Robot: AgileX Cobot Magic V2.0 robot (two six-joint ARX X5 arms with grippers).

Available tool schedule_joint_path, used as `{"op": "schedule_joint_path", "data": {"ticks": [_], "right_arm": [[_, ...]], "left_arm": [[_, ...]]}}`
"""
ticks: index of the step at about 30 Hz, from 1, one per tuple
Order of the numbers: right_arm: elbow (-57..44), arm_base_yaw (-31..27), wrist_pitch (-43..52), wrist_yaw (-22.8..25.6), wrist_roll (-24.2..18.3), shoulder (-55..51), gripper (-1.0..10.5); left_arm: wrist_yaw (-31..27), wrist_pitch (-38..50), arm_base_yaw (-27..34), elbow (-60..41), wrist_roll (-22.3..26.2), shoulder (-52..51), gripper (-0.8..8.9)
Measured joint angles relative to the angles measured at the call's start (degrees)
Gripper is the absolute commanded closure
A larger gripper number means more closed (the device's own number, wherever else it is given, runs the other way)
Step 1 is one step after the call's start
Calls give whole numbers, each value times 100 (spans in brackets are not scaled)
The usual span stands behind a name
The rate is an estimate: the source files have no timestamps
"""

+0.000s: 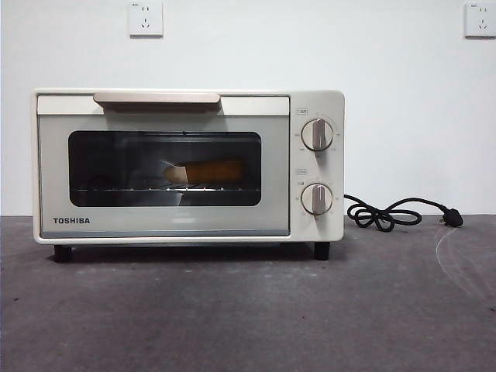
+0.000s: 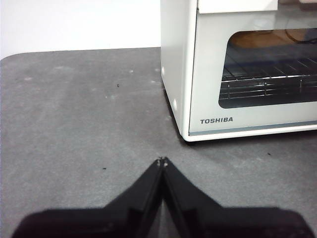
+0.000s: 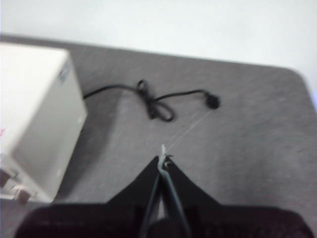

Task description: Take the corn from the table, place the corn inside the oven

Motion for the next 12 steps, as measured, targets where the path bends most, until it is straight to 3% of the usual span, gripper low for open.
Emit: {"op": "schedule_joint_path", "data": {"ticks": [5, 12], "right_arm": [[-376, -144, 229, -9, -149, -461, 947], [-1709, -157, 1145, -15, -407, -1191, 947]], "left_arm": [[0, 11, 0, 0, 0, 31, 817], [0, 11, 0, 0, 0, 48, 817]]}}
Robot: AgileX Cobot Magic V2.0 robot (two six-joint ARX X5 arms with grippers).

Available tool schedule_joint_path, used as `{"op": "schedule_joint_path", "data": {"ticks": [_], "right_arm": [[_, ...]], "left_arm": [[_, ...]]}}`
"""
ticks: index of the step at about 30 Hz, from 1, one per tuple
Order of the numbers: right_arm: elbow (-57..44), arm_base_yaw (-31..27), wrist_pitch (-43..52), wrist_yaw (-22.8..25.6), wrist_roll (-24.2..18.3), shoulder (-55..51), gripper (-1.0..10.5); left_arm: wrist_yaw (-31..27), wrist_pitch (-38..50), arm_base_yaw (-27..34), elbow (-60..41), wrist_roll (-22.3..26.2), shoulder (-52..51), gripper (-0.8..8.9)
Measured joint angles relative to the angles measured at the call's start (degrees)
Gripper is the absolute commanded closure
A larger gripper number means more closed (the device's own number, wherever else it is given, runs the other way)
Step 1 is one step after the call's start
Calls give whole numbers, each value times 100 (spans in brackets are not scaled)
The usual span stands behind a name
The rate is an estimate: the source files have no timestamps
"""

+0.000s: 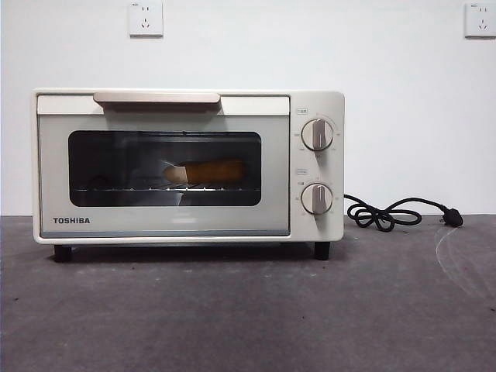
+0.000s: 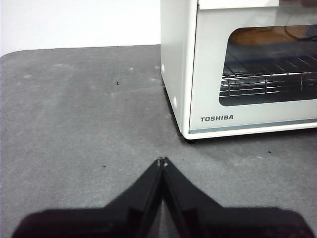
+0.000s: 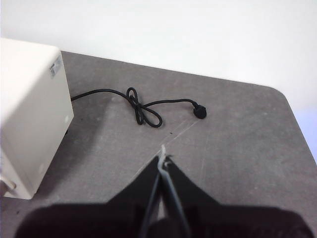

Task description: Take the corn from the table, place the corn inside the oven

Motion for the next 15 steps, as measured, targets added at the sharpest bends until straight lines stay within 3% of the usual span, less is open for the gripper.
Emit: {"op": "schedule_joint_path", "data": {"ticks": [6, 15], "right_arm": [[-1486, -184, 1222, 0, 39, -608, 947], [-3554, -214, 3071, -72, 463, -1692, 947]], "left_arm": [[0, 2, 0, 0, 0, 0, 817], [0, 0, 0, 0, 0, 0, 817]]}}
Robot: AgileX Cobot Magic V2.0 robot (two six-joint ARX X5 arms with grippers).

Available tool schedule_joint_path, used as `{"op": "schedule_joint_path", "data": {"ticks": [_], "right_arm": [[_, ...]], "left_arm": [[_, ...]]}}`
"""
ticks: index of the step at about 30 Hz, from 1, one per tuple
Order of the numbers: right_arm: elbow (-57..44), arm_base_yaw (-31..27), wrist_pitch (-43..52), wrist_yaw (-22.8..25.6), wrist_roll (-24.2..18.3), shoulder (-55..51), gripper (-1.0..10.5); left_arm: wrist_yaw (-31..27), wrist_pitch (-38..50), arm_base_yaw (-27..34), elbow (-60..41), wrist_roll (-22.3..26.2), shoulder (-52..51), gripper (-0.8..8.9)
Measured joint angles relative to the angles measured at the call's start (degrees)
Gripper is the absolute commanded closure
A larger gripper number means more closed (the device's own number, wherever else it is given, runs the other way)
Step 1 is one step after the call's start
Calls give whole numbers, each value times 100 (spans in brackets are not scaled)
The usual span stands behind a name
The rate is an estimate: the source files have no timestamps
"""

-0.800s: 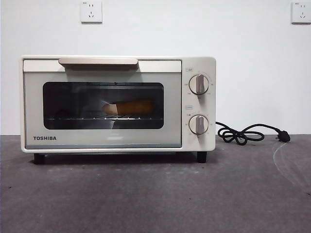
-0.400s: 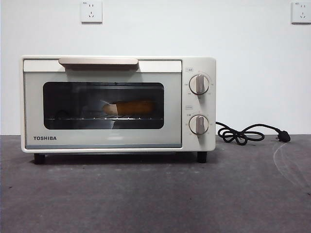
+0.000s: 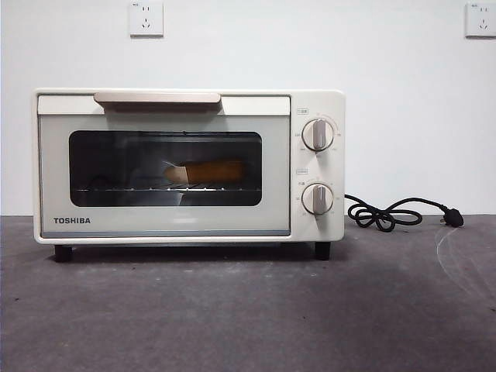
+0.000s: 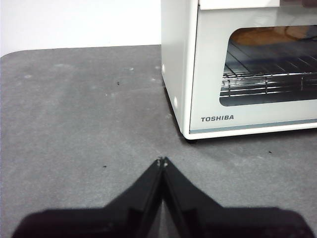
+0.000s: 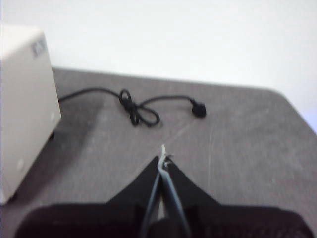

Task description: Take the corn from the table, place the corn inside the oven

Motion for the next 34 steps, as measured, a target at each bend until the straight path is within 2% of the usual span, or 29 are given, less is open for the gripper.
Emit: {"op": "schedule_joint_path", "data": {"ticks": [4, 10, 19, 22, 29, 34], "right_arm": [[-640, -50, 433, -28, 61, -529, 947], [-1388, -361, 442, -39, 284, -1261, 947], [-2221, -527, 426, -42, 343, -2468, 947], [-2258, -525, 31, -42, 361, -2798, 947], [-2256, -525, -752, -109, 398, -2833, 946], [-2256, -525, -767, -109, 400, -2835, 946]], "left_arm": [[0, 2, 0, 0, 0, 0, 817], [0, 2, 0, 0, 0, 0, 817], [0, 2, 0, 0, 0, 0, 817], [0, 2, 0, 0, 0, 0, 817], [0, 7, 0, 0, 0, 9, 817], [0, 4, 0, 0, 0, 37, 817]]}}
